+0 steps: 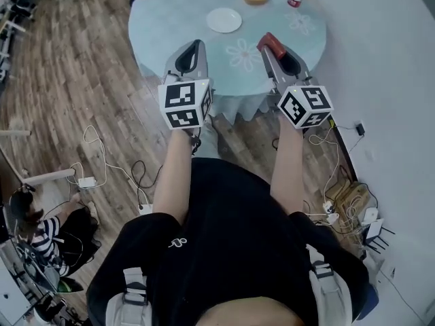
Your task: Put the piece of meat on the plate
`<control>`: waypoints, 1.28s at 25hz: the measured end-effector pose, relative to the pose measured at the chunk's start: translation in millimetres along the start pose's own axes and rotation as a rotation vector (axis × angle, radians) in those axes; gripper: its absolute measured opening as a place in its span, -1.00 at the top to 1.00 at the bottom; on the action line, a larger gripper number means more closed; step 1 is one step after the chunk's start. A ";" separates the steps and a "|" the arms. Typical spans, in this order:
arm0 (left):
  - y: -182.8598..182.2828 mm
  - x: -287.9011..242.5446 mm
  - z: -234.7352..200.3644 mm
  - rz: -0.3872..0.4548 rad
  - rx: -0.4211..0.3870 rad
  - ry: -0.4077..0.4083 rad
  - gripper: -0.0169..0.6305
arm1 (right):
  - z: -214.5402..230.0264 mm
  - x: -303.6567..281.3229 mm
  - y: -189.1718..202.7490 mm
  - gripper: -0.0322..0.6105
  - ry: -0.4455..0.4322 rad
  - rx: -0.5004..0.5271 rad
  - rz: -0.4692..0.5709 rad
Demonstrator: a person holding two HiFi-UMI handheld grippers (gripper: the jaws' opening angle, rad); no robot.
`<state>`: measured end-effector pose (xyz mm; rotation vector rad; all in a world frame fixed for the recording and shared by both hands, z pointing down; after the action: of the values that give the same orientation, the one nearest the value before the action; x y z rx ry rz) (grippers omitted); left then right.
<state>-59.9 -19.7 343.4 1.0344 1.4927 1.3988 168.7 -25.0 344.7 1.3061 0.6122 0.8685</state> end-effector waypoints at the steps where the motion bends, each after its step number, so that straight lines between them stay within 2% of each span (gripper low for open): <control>1: 3.3 -16.2 -6.9 -0.014 0.002 0.010 0.97 | 6.9 -15.3 3.4 0.58 0.007 -0.010 -0.004; 9: 24.9 -128.1 -91.9 -0.131 0.010 0.030 0.96 | 49.7 -150.5 31.1 0.58 0.030 -0.048 -0.102; 14: 41.1 -168.7 -123.0 -0.179 0.041 0.067 0.96 | 53.5 -209.8 43.7 0.58 0.011 -0.041 -0.142; 18: 64.9 -198.2 -117.8 -0.237 0.096 0.081 0.96 | 86.5 -212.3 63.8 0.58 0.066 -0.057 -0.241; 22: 81.6 -227.4 -107.5 -0.276 0.105 0.081 0.96 | 132.3 -209.0 78.1 0.58 0.133 -0.105 -0.276; 27: 102.0 -237.8 -91.8 -0.341 0.122 0.083 0.96 | 154.5 -224.9 115.9 0.58 0.095 -0.201 -0.366; 32: 115.3 -240.4 -90.1 -0.420 0.114 0.062 0.96 | 159.4 -252.4 168.4 0.58 0.035 -0.305 -0.543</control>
<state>-64.2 -271.0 470.0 0.6936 1.7324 1.0653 123.2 -317.4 517.7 0.7912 0.7805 0.5087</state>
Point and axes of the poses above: the fingertips, and each gripper's own axes: x backward along the fingers, z to its right, y out of its underside, the point moved 8 cm from there along x, backward along the fingers, and after that the axes turned 5 degrees about z, right-handed, at the moved point
